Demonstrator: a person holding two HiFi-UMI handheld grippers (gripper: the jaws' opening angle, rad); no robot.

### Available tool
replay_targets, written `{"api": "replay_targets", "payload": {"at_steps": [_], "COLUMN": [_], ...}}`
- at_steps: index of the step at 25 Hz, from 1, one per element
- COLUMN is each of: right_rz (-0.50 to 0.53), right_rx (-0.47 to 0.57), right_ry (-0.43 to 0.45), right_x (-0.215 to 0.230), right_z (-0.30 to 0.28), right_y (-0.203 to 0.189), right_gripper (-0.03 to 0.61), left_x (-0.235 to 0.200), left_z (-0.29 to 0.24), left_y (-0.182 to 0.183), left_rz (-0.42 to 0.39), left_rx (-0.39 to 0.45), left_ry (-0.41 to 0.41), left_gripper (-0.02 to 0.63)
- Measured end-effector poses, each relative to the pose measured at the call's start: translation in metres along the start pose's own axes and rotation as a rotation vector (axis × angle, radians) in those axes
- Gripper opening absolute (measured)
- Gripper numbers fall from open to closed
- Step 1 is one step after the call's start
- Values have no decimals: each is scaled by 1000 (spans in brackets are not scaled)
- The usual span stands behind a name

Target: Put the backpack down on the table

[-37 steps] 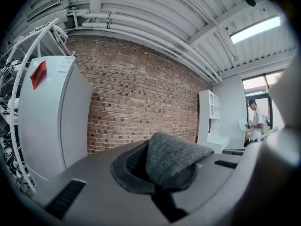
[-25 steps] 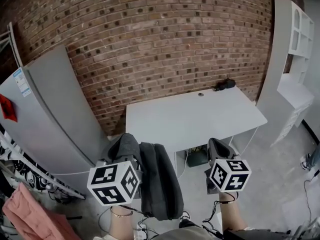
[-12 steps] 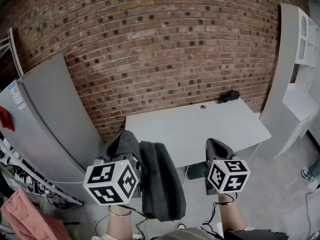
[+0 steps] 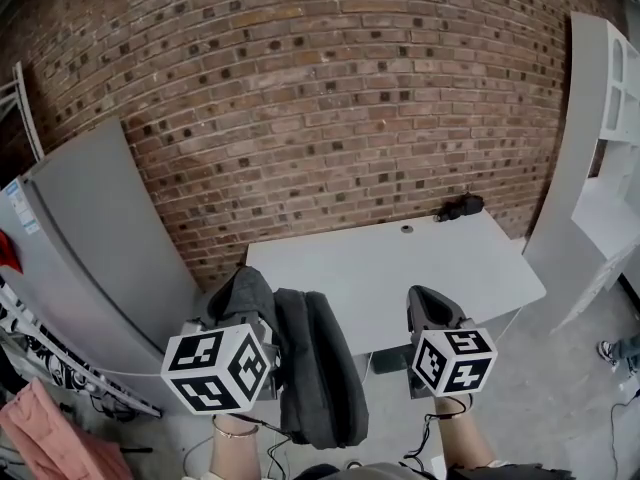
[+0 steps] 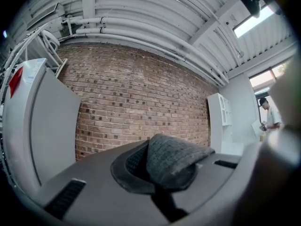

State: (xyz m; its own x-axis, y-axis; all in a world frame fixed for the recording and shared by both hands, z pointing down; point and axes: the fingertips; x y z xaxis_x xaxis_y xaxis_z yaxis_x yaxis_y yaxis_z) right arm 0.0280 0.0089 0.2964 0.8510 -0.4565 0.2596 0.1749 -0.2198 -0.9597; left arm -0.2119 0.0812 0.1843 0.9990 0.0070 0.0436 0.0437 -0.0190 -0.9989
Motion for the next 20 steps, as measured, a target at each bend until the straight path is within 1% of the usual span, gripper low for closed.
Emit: {"api": "replay_targets", "payload": {"at_steps": [5,9,12,15,20], "right_rz": [1,-8,-19,-19,-23], "right_rx": [-9,-11,-15,-15,-12], "right_ry": [1,-18,-33,-37,-41], "right_x": [15,29,38,42,45], "right_z": [-10,-15,-22,-33,-55], "right_y": [0,-1,-4,-5,-6], "right_gripper": [31,31,31,31,31], "left_x": [5,4,1,1,-9], "left_z": [-17,-29,-38,-50,-71], "left_y": [2,6,7,6,3], "left_rz": [-7,-2,-12,-31,-23], "left_rx": [-6,-7,-4,0,10], "left_ry": [2,-13,-3,-3,-3], "left_gripper": [9,9,9,9,9]}}
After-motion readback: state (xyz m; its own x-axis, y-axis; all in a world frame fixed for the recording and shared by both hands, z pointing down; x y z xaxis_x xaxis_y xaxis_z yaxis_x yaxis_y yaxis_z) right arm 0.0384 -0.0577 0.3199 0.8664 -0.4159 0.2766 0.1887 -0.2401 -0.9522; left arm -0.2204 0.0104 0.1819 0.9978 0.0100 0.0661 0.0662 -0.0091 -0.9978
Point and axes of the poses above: the fingertips, and each gripper's own axes: z backward along the fingers, x to its right, y out of its top, and after that the axes turned 5 degrees about -z, right-handed
